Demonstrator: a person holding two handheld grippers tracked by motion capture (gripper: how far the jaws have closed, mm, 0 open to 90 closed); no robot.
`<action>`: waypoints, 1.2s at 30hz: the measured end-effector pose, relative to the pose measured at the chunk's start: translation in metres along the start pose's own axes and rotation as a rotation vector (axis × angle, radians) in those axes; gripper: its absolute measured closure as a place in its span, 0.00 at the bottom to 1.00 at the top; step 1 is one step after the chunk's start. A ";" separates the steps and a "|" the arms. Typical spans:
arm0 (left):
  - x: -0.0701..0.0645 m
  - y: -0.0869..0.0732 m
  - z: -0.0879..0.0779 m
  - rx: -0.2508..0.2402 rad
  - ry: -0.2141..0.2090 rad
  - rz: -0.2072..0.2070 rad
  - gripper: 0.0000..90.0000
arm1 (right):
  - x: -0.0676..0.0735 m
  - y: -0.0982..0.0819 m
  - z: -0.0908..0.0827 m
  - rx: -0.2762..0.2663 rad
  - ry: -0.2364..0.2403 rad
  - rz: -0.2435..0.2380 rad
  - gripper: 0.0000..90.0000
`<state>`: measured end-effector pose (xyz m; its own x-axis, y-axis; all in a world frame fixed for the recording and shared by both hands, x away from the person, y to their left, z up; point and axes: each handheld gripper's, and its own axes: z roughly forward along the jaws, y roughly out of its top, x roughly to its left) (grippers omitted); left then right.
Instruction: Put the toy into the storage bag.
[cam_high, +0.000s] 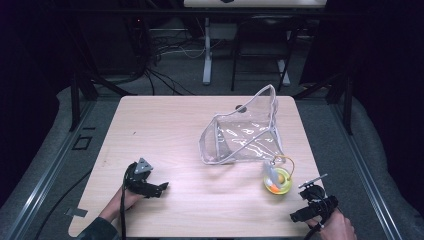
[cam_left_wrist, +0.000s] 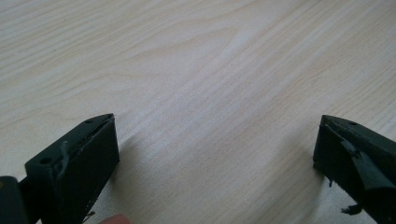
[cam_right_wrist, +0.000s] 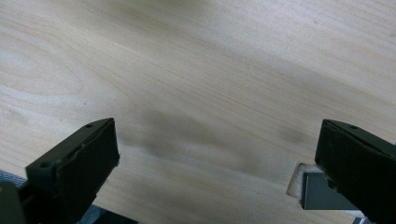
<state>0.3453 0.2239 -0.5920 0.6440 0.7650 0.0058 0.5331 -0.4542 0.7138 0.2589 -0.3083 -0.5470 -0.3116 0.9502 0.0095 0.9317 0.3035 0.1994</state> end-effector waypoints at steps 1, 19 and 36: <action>0.000 0.000 0.000 0.000 0.000 0.000 0.00 | 0.000 0.000 0.000 -0.001 -0.002 0.001 0.00; -0.001 0.000 0.000 0.000 0.002 -0.007 0.00 | 0.004 0.004 -0.016 0.005 -0.002 -0.014 0.00; -0.001 0.000 0.000 0.000 0.003 -0.007 0.00 | 0.004 0.020 -0.064 -0.089 -0.007 -0.032 0.00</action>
<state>0.3444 0.2231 -0.5921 0.6385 0.7696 0.0028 0.5376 -0.4485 0.7140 0.2640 -0.3027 -0.4802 -0.3389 0.9408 -0.0053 0.9010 0.3262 0.2858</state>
